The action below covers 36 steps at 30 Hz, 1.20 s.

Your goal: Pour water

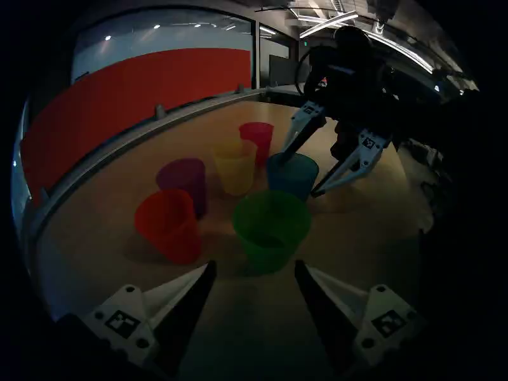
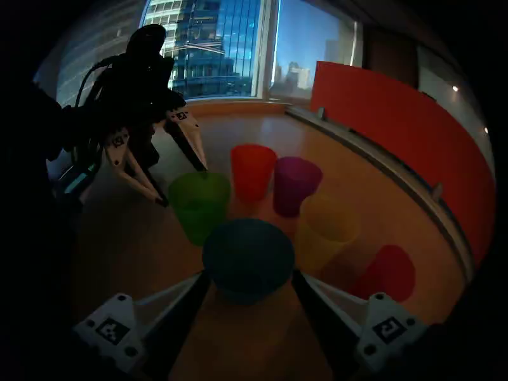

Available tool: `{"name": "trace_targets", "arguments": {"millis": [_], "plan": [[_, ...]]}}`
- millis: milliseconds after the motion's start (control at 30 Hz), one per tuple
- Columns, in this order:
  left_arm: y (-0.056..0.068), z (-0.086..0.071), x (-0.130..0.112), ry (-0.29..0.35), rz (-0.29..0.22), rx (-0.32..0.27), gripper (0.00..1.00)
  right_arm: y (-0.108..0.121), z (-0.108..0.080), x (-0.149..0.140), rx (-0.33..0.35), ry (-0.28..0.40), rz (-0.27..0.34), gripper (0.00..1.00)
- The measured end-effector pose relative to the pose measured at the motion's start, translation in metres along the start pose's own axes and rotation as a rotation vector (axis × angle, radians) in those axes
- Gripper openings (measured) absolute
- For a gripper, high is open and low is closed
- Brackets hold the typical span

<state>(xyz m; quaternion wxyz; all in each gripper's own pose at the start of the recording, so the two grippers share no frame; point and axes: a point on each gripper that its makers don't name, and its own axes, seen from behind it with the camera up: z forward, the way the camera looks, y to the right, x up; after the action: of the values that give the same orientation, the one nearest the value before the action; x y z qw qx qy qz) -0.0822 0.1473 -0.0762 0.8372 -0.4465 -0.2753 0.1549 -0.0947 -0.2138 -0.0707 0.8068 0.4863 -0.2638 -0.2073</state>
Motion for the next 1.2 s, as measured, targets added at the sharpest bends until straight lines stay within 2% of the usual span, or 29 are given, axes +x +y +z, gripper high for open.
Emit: {"name": "trace_targets", "arguments": {"millis": [400, 667, 900, 1100, 1200], "plan": [[-0.009, -0.028, -0.001, 0.048, -0.056, 0.076, 0.92, 0.012, -0.037, -0.014, -0.067, 0.021, 0.040, 1.00], [-0.017, -0.044, 0.006, 0.113, -0.115, 0.121, 0.92, 0.014, -0.049, -0.011, -0.108, 0.064, 0.070, 1.00], [-0.038, -0.061, 0.015, 0.202, -0.162, 0.226, 0.92, 0.031, -0.064, -0.002, -0.205, 0.129, 0.118, 1.00], [-0.061, -0.079, 0.032, 0.316, -0.218, 0.329, 0.92, 0.052, -0.082, 0.010, -0.317, 0.204, 0.175, 1.00], [-0.068, -0.086, 0.042, 0.372, -0.242, 0.372, 0.92, 0.060, -0.091, 0.020, -0.366, 0.243, 0.194, 1.00]]}}
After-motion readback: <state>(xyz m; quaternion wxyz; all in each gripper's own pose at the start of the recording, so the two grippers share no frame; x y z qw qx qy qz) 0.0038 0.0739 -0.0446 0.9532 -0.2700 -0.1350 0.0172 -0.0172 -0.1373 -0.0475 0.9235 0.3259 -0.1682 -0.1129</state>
